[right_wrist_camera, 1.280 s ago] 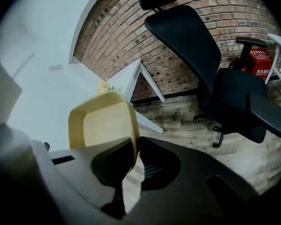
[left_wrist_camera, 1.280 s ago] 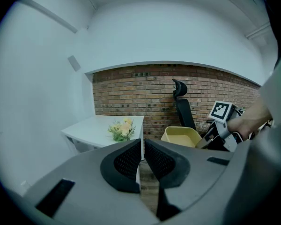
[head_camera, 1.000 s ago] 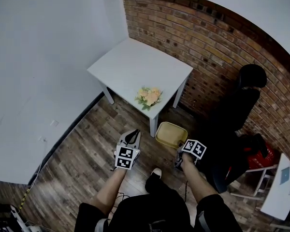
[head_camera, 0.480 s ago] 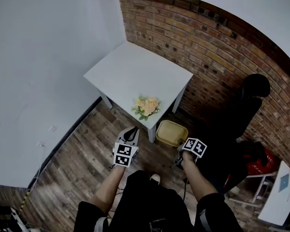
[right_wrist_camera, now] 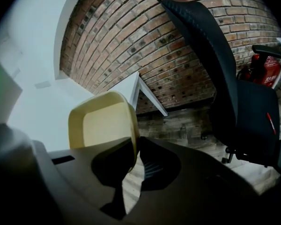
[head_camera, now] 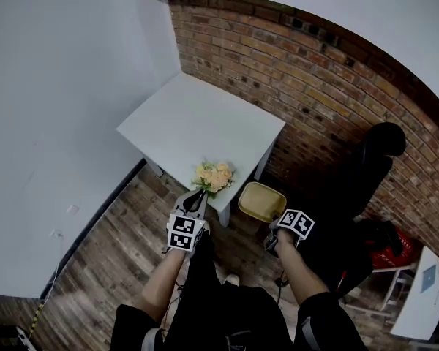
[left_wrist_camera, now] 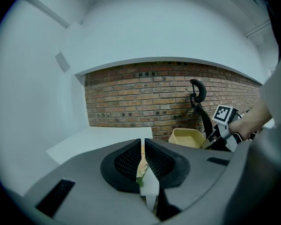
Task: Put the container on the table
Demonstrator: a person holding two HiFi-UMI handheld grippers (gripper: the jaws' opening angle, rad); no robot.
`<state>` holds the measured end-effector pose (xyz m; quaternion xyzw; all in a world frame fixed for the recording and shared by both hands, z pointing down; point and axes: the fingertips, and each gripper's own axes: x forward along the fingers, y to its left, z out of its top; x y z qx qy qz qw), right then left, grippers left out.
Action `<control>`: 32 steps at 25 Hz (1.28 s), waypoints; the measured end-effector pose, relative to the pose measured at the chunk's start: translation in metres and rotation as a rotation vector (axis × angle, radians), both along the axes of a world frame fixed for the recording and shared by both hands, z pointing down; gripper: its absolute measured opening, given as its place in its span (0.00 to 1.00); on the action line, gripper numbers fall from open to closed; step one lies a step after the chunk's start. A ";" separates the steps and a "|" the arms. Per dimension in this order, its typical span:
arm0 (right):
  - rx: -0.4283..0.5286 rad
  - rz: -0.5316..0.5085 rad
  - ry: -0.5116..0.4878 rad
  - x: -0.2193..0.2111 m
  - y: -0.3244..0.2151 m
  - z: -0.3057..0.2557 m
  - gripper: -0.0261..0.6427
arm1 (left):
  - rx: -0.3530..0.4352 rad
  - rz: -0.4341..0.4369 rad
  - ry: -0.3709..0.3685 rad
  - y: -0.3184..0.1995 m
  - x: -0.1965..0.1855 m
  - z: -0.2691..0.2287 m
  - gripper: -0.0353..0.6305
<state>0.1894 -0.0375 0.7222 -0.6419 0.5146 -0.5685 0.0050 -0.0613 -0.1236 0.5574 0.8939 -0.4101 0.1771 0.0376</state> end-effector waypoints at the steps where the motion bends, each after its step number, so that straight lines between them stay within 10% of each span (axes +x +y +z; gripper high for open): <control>1: -0.001 0.009 0.000 0.003 -0.006 0.001 0.10 | 0.002 0.008 -0.001 -0.009 0.002 0.001 0.10; 32: -0.095 0.281 0.049 0.035 -0.263 0.012 0.10 | -0.118 0.370 -0.023 -0.330 0.082 0.034 0.10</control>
